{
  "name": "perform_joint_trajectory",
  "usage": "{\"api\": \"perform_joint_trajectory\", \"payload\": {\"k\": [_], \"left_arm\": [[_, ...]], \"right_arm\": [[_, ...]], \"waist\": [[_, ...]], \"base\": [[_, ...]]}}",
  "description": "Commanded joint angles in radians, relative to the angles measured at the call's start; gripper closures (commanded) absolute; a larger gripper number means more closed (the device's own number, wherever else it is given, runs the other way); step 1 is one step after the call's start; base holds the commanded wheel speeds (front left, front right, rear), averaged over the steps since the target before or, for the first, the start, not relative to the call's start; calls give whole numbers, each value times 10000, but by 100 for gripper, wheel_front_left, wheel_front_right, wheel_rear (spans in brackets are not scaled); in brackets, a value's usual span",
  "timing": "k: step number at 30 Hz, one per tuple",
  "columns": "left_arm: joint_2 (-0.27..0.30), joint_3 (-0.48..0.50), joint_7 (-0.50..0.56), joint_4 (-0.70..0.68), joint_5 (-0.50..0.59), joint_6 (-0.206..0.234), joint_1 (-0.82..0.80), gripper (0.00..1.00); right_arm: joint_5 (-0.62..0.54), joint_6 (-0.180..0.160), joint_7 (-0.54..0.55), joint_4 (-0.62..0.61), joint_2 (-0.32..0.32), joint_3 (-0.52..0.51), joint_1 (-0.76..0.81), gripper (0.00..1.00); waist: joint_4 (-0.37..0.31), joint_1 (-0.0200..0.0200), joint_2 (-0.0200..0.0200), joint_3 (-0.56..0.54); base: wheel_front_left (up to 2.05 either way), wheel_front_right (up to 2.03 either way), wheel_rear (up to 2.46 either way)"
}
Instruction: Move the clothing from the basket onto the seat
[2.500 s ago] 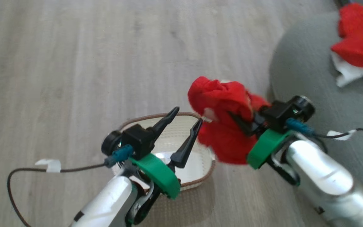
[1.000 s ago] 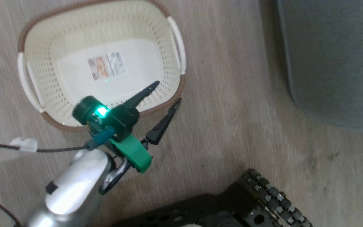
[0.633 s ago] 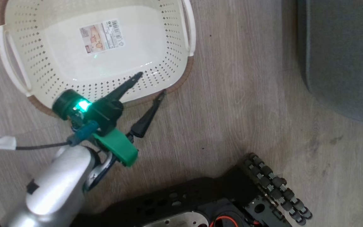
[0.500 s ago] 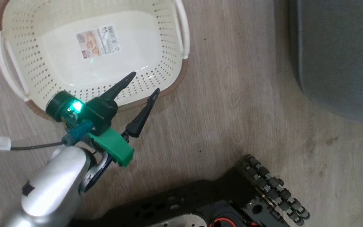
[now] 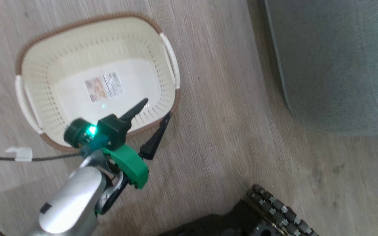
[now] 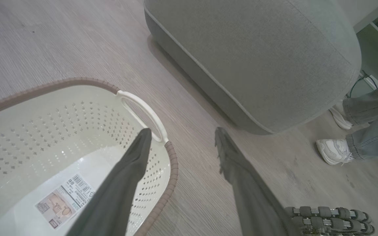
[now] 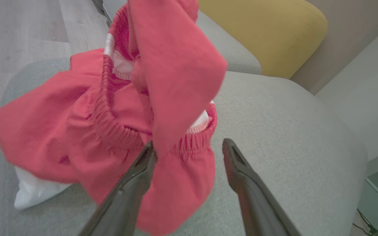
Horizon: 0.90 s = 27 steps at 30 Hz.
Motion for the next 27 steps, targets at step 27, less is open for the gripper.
{"api": "perform_joint_trajectory", "payload": {"k": [27], "left_arm": [[-1671,4176,-1280,2151,-203,236,1992,0]], "right_arm": [[1080,-4,-657,-5537,3011,4155,8087,0]], "waist": [[2697,1,0,-5384]], "base": [[0,0,0]]}}
